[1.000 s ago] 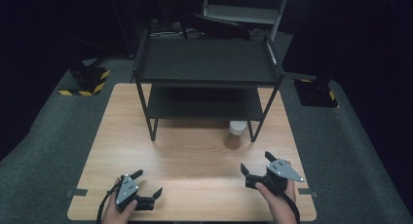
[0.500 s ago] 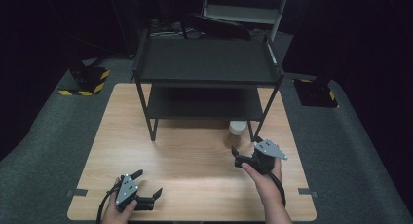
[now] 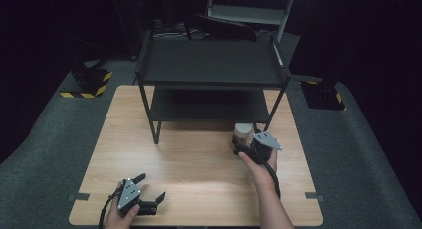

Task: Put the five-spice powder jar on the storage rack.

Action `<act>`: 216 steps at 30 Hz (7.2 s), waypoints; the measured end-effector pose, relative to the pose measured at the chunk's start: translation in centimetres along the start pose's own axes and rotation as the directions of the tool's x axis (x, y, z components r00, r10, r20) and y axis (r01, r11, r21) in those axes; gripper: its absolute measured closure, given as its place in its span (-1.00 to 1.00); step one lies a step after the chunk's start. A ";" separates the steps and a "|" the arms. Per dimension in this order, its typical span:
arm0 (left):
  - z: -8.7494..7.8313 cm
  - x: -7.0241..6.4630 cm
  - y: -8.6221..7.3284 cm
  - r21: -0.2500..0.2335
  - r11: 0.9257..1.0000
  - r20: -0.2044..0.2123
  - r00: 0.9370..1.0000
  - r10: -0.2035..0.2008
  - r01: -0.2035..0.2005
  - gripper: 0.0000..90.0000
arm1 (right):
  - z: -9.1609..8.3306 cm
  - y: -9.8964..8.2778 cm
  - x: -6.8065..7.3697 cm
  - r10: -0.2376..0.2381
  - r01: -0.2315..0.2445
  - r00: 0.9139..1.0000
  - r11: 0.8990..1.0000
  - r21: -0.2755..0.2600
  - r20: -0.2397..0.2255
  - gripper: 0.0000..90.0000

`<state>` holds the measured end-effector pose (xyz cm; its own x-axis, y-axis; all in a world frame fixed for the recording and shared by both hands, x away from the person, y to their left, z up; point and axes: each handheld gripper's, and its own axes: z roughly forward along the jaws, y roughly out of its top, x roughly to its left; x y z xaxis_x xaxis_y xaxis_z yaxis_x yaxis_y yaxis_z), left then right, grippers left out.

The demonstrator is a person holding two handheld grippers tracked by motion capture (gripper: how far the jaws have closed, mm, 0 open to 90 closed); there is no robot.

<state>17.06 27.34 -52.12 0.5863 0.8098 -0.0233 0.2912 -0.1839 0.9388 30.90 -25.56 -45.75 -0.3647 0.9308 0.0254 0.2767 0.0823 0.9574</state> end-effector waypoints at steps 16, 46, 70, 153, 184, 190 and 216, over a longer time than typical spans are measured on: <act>0.0 0.1 0.0 -0.001 1.000 0.002 1.000 -0.001 0.001 -0.99 | 1.6 -1.7 0.8 0.020 -0.018 1.000 0.996 -0.088 0.015 -0.26; 0.0 0.1 0.1 0.005 1.000 0.002 1.000 0.000 0.000 -0.99 | -7.7 2.5 2.4 -0.029 0.018 0.997 0.985 -0.169 -0.066 -0.25; 0.0 0.4 0.1 0.005 1.000 0.016 1.000 -0.004 0.004 -0.99 | -5.8 11.9 3.7 -0.006 -0.001 0.999 0.988 -0.156 -0.048 -0.25; 0.0 0.6 0.2 0.011 1.000 0.025 1.000 -0.015 0.015 -0.99 | -0.6 11.1 1.7 -0.017 -0.004 0.995 0.980 -0.198 -0.102 -1.00; 0.1 0.5 0.2 0.011 1.000 0.022 1.000 -0.015 0.014 -0.99 | -8.4 4.4 1.1 -0.054 0.023 0.989 0.976 -0.217 -0.135 -1.00; 0.1 0.5 0.2 0.014 1.000 0.022 1.000 -0.013 0.013 -0.99 | -9.5 2.6 0.9 -0.053 0.025 0.991 0.977 -0.211 -0.127 -1.00; 0.0 0.1 0.0 0.001 1.000 0.009 1.000 0.001 -0.001 -0.99 | -13.5 -8.4 -1.6 -0.028 0.020 0.998 0.991 -0.133 -0.062 -1.00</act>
<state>17.15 27.41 -52.11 0.5930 0.8048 -0.0256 0.2916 -0.1850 0.9385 17.18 -32.51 -49.99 -0.4268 0.9042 0.0162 0.1487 0.0526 0.9875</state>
